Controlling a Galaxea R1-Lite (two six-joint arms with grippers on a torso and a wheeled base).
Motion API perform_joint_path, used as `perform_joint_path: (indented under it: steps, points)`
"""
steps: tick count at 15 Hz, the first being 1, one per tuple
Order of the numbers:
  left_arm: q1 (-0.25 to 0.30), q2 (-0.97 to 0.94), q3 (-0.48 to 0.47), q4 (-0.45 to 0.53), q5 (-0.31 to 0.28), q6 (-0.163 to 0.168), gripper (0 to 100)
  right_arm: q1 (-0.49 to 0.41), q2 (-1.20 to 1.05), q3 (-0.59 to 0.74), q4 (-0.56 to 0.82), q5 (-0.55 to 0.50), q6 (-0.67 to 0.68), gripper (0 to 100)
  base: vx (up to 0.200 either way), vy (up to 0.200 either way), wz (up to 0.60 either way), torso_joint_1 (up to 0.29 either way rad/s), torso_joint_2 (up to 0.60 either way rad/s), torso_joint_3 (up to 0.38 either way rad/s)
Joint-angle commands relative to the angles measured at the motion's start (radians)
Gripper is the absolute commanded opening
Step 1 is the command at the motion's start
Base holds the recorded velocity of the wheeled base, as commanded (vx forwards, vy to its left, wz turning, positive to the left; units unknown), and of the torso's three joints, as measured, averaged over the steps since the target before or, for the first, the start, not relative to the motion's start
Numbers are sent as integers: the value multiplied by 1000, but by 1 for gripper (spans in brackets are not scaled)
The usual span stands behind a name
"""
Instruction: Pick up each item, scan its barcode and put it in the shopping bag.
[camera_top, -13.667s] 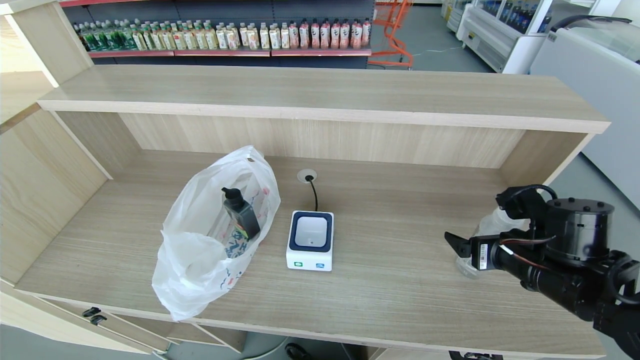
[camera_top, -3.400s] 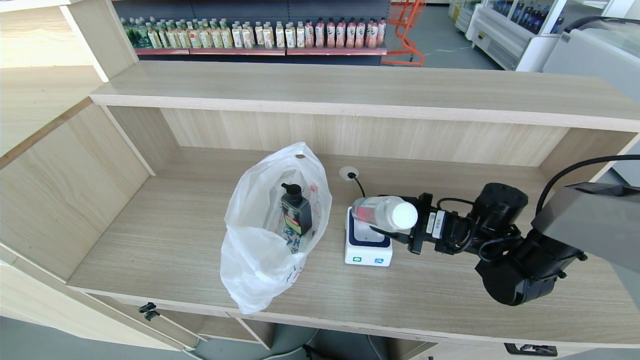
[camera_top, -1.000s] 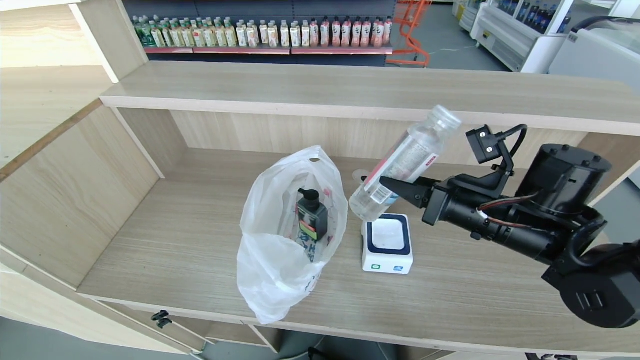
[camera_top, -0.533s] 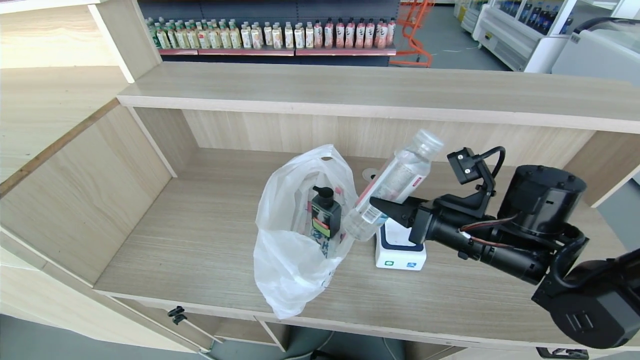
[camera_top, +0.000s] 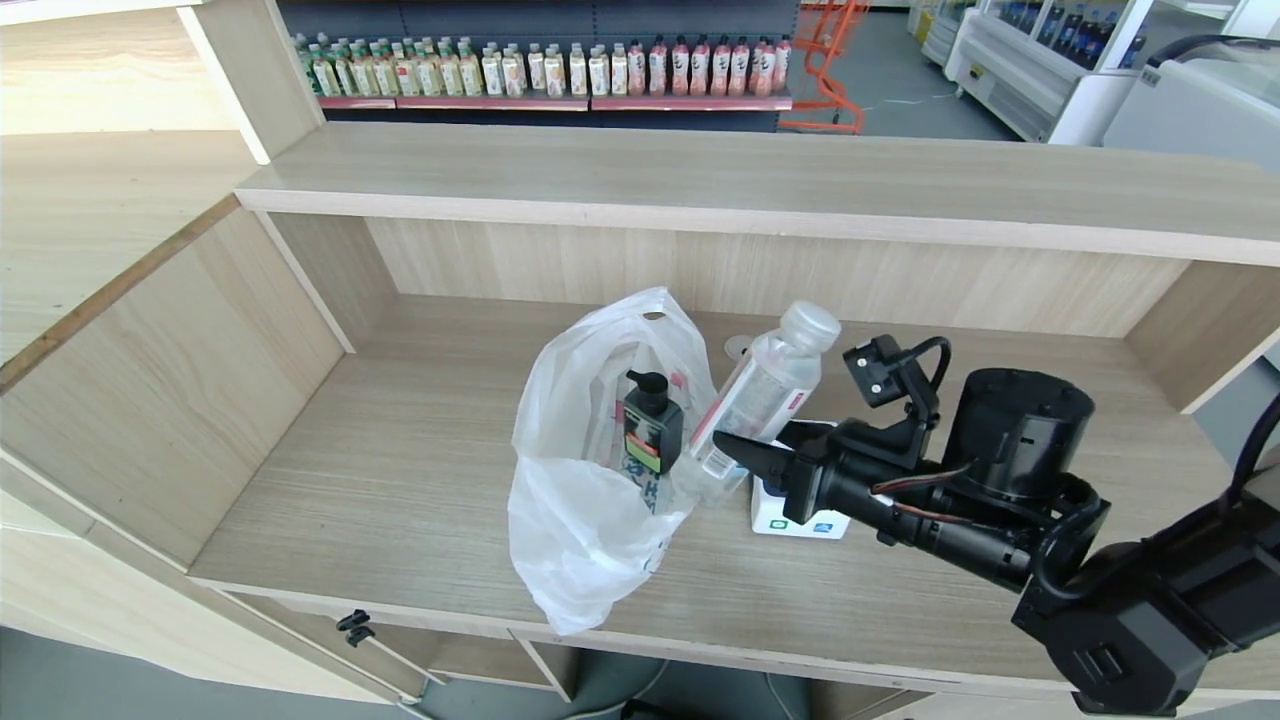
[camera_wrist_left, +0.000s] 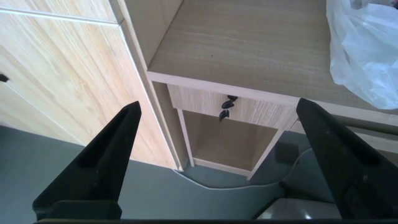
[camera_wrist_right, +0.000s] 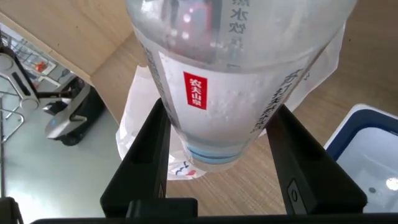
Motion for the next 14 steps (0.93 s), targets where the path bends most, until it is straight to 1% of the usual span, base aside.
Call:
perform_joint_path:
  steps: [1, 4, 8, 10, 14]
  points:
    - [0, 0, 0, 0, 0, 0, 100, 6, 46, -1, -18, 1, -30, 0, 0, 0, 0, 0, 0, 0]
    - [0, 0, 0, 0, 0, 0, 100, 13, 116, -6, -127, 2, -69, 0, 0, 0, 0, 0, 0, 0]
    - [0, 0, 0, 0, 0, 0, 100, 33, 173, -24, -179, 7, -103, 0, 0, 0, 0, 0, 0, 0]
    - [0, 0, 0, 0, 0, 0, 100, 36, 207, -24, -197, 7, -165, 0, 0, 0, 0, 0, 0, 0]
    - [0, 1, 0, 0, 0, 0, 100, 38, 280, -27, -297, 18, -211, 0, 0, 0, 0, 0, 0, 0]
